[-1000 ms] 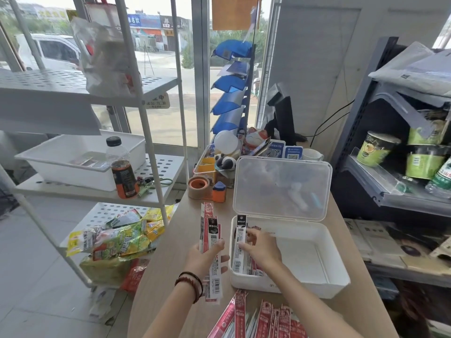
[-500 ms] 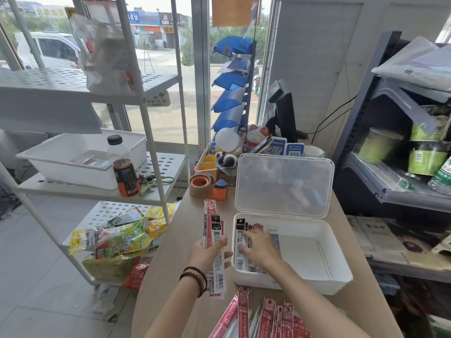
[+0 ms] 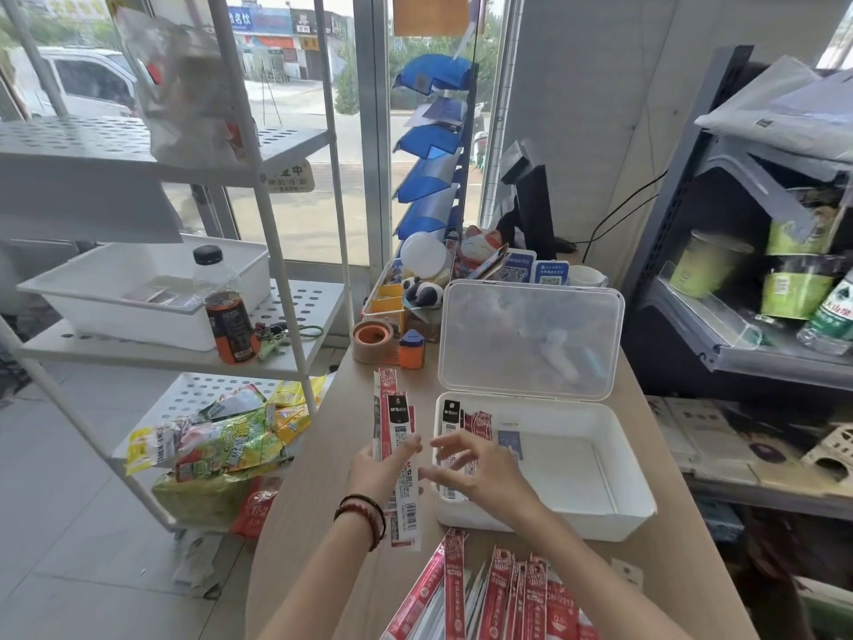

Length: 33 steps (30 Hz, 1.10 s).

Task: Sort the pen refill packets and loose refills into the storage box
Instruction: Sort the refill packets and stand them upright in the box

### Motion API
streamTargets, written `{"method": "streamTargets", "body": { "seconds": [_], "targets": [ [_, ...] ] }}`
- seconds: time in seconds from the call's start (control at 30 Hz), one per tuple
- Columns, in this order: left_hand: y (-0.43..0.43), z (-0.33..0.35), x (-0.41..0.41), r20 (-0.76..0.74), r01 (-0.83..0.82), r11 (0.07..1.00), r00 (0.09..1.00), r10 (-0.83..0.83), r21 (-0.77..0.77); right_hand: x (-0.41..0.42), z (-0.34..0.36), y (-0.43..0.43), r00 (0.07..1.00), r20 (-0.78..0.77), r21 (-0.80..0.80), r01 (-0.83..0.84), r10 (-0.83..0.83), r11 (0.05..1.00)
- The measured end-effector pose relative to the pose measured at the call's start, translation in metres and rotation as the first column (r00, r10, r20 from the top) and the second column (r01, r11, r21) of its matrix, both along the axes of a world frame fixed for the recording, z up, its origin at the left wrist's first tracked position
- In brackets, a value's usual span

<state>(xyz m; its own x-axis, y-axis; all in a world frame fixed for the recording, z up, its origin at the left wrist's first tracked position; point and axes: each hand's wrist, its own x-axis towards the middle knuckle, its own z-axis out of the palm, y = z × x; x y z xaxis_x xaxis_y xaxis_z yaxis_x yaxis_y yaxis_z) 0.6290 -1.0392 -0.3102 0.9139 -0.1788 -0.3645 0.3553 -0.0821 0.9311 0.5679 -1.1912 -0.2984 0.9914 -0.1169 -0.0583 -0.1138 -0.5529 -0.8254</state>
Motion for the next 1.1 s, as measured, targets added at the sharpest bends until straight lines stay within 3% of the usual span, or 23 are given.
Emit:
{"method": "streamTargets", "body": {
  "seconds": [0.33, 0.67, 0.9, 1.1],
  "targets": [
    [-0.014, 0.014, -0.011, 0.017, 0.035, 0.998, 0.999, -0.036, 0.051, -0.003, -0.006, 0.016, 0.985, 0.065, 0.070, 0.158, -0.163, 0.985],
    [-0.011, 0.010, -0.015, -0.037, 0.217, 0.972, 0.976, -0.214, 0.088, -0.006, -0.016, 0.001, 0.976, -0.056, 0.209, 0.217, -0.209, 0.954],
    [-0.005, 0.011, -0.016, -0.012, 0.209, 0.976, 0.978, -0.209, 0.067, 0.001, -0.023, -0.002, 0.967, -0.054, 0.173, 0.256, -0.250, 0.951],
    [0.004, 0.002, -0.016, -0.093, 0.121, 0.992, 0.988, -0.123, -0.028, 0.005, -0.024, -0.008, 0.946, -0.063, 0.172, 0.326, -0.319, 0.930]
  ]
}}
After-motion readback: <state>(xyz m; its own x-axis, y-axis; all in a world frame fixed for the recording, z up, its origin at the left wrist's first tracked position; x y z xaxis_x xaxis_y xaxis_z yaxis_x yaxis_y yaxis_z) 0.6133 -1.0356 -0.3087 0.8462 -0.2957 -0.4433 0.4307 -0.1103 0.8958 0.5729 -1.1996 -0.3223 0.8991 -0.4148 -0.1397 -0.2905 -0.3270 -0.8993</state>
